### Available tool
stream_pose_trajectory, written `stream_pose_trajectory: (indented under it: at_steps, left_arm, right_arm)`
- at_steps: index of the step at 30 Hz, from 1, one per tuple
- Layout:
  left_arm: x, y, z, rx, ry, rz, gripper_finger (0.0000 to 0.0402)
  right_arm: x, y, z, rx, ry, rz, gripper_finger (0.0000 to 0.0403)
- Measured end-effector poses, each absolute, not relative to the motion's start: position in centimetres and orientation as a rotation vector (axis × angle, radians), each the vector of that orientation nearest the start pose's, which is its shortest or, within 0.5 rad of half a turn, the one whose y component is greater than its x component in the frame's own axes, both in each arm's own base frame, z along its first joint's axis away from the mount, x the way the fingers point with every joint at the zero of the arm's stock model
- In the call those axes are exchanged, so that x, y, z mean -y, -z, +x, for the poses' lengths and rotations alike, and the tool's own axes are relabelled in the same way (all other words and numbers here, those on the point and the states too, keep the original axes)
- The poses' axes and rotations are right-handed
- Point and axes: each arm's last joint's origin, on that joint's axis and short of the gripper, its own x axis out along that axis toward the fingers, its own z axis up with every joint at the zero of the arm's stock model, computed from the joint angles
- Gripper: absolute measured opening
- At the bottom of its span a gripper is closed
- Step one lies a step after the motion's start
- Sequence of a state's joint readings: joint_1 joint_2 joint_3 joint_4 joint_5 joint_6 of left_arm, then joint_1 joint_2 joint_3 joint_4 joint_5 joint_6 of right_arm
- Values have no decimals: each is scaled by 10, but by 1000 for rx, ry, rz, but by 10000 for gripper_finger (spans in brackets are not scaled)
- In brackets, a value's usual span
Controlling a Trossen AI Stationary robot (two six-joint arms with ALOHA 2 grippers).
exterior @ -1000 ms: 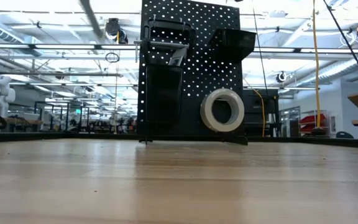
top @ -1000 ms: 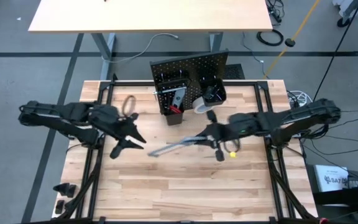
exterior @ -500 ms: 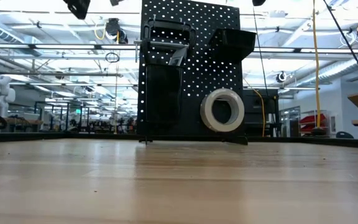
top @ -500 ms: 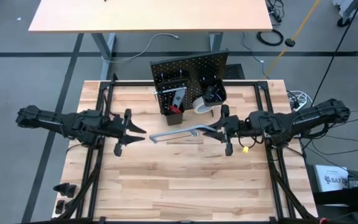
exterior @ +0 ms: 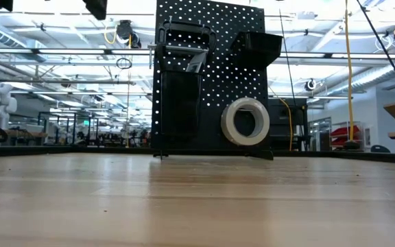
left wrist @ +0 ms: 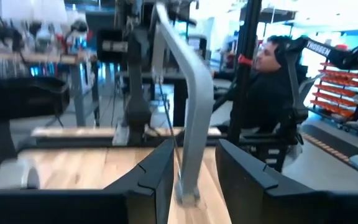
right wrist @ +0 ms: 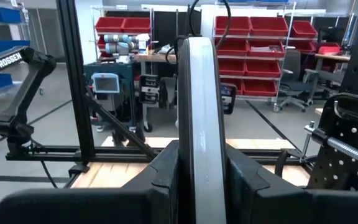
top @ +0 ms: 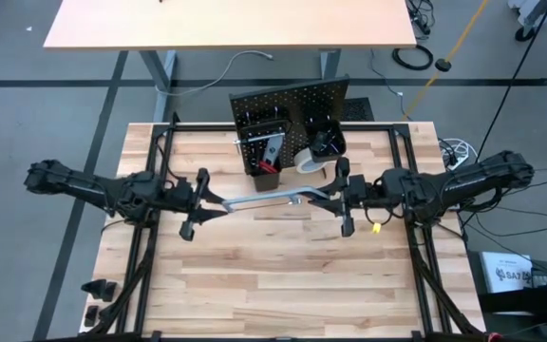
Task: Hang tools onto peg board
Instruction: Hang the hacksaw on the pegboard
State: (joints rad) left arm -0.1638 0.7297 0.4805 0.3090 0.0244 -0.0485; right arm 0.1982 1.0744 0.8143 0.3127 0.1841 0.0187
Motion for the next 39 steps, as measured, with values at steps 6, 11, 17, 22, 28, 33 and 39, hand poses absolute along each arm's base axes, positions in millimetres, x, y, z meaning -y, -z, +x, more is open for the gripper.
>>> stream_pose_trajectory:
  at_steps: [6,11,17,22,28,33,39]
  left_arm:
    - [30,-279,179,51,188,-16,121]
    - [31,-274,184,24,179,-19,121]
    - [28,-278,185,62,94,-21,102]
    - [28,-281,185,95,68,3,28]
    - [27,-281,185,100,48,23,12]
    - [27,-284,185,125,47,18,12]
    - [26,-302,183,180,34,47,12]
  right_arm:
    - [-43,-334,242,56,2,42,69]
    - [-42,-334,242,56,19,44,69]
    - [-42,-334,242,57,38,45,69]
    - [-42,-334,242,57,38,45,69]
    - [-42,-334,242,53,38,45,69]
    - [-42,-334,242,43,37,38,100]
    - [-40,-334,234,-2,35,38,241]
